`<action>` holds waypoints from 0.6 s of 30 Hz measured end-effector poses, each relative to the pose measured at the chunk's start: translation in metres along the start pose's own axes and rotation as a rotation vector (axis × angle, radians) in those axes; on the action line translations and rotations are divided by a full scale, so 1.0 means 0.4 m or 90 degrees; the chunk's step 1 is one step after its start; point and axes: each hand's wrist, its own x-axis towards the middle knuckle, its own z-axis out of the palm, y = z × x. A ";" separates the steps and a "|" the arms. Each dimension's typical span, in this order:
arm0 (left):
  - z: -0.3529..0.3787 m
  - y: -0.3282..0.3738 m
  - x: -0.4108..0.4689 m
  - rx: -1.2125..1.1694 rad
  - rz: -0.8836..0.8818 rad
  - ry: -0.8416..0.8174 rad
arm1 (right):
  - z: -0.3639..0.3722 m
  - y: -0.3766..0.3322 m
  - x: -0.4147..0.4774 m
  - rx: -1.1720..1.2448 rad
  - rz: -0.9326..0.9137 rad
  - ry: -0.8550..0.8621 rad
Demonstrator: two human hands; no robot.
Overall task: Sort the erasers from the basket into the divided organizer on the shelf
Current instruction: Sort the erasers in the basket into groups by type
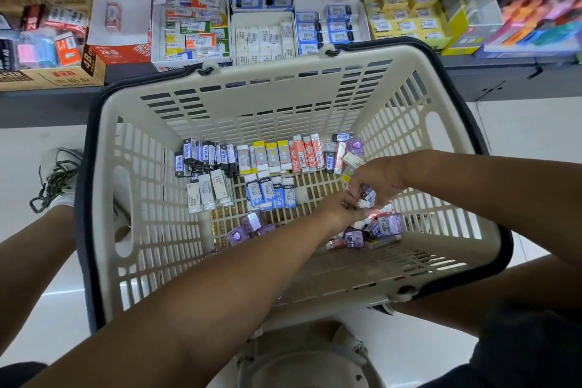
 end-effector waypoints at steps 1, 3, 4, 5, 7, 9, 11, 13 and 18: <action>0.001 0.000 -0.001 -0.010 0.004 0.003 | 0.000 -0.002 -0.001 0.003 0.000 0.000; 0.007 0.001 -0.001 -0.022 0.006 0.009 | 0.000 -0.003 -0.003 0.009 0.004 -0.002; 0.008 0.002 -0.002 -0.019 0.007 0.012 | -0.001 -0.003 -0.003 0.016 0.006 -0.003; 0.009 0.001 0.000 -0.003 0.009 0.016 | -0.003 -0.003 -0.003 0.024 0.005 -0.002; 0.008 -0.005 0.005 0.052 0.016 0.023 | -0.002 -0.004 -0.007 0.035 0.016 -0.008; 0.007 -0.011 0.008 0.082 0.018 0.027 | 0.007 -0.011 -0.016 0.005 0.024 -0.033; 0.006 -0.012 0.009 0.082 0.022 0.022 | 0.020 -0.019 -0.028 -0.023 0.025 -0.033; 0.001 -0.007 0.005 0.070 0.028 0.001 | 0.023 -0.022 -0.034 -0.023 0.024 -0.033; -0.014 0.010 -0.011 0.088 0.002 -0.064 | 0.017 -0.028 -0.043 0.008 0.034 -0.020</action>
